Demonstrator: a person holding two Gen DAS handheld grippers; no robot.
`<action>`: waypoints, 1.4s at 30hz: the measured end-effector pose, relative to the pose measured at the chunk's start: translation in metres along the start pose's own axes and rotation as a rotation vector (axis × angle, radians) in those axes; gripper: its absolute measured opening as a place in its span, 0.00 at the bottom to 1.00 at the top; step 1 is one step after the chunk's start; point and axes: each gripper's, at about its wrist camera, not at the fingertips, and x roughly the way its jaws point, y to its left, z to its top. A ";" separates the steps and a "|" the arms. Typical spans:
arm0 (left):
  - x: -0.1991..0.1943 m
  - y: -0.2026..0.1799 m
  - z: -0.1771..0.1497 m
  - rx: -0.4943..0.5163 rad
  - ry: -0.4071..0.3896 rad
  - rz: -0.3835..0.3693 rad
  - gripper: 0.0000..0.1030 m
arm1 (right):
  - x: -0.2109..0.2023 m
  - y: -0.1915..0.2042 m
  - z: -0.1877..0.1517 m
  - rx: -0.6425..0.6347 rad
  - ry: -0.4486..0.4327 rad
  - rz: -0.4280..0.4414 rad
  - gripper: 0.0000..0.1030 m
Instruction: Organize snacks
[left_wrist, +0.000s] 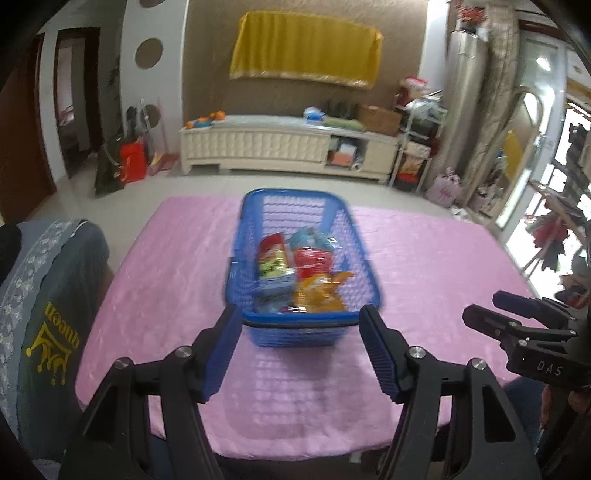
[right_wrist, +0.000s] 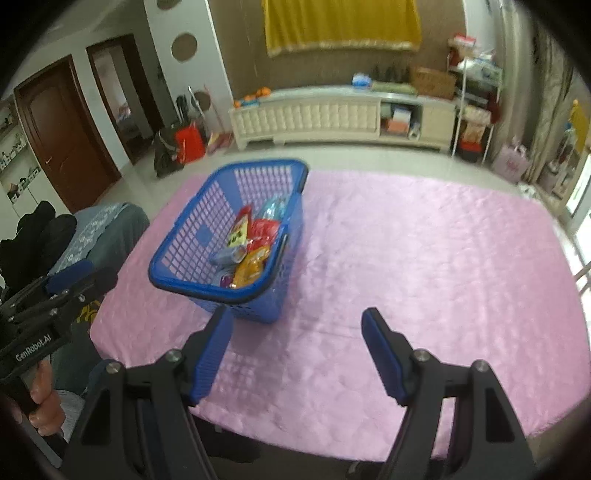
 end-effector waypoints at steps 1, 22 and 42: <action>-0.005 -0.004 -0.002 0.008 -0.014 -0.002 0.72 | -0.013 0.000 -0.001 -0.003 -0.027 -0.003 0.74; -0.104 -0.071 -0.013 0.166 -0.264 0.016 1.00 | -0.120 0.016 -0.028 -0.045 -0.279 -0.132 1.00; -0.101 -0.073 -0.017 0.180 -0.244 -0.002 1.00 | -0.120 0.008 -0.037 -0.009 -0.273 -0.133 1.00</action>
